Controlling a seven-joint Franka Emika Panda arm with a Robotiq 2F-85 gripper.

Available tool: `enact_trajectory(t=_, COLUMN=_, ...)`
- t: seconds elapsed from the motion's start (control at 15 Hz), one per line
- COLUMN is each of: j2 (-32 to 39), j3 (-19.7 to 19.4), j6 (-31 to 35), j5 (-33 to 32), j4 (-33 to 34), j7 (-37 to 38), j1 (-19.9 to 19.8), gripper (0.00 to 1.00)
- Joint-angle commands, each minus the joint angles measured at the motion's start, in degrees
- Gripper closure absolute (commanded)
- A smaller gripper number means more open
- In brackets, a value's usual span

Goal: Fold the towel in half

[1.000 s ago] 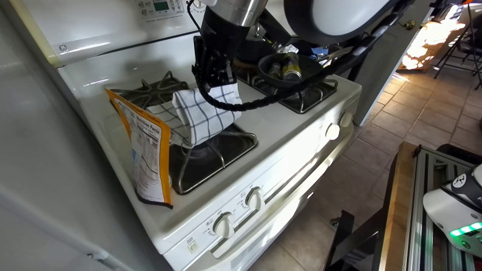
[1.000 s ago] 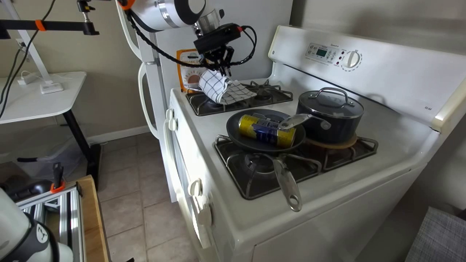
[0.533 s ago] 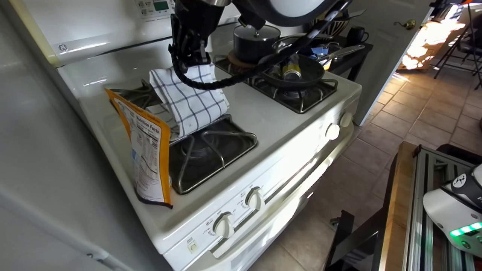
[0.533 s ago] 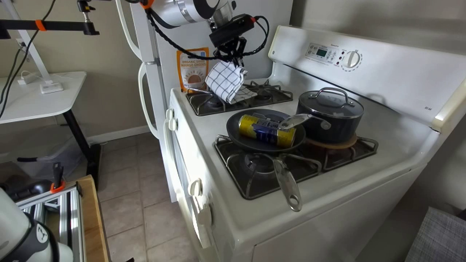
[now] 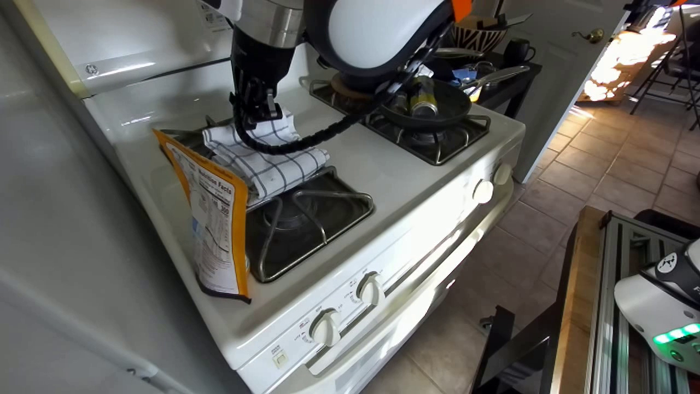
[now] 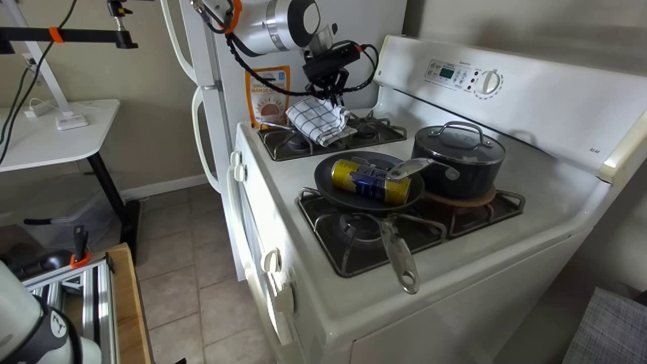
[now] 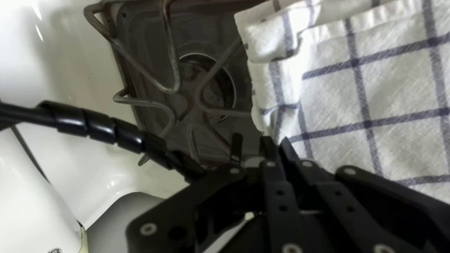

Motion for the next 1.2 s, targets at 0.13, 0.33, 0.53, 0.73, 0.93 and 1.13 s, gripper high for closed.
enact_trajectory(t=0.13, j2=5.2, j3=-1.3, j6=-0.9, j5=-2.6, j4=4.6, j7=3.2, j1=1.4, gripper=1.0)
enact_trajectory(t=0.33, j2=7.6, j3=-1.0, j6=-2.2, j5=-1.7, j4=6.5, j7=3.4, j1=1.4, gripper=0.75)
enact_trajectory(t=0.53, j2=7.8, j3=-0.6, j6=-1.6, j5=-1.2, j4=6.9, j7=3.5, j1=1.3, gripper=0.6)
enact_trajectory(t=0.73, j2=4.1, j3=0.0, j6=-1.5, j5=-0.3, j4=5.3, j7=4.2, j1=1.0, gripper=0.34)
enact_trajectory(t=0.93, j2=-2.6, j3=1.8, j6=-2.1, j5=1.5, j4=1.2, j7=4.5, j1=0.3, gripper=0.11)
enact_trajectory(t=1.13, j2=-10.1, j3=7.2, j6=-9.0, j5=10.3, j4=-4.7, j7=-4.4, j1=-3.1, gripper=0.0)
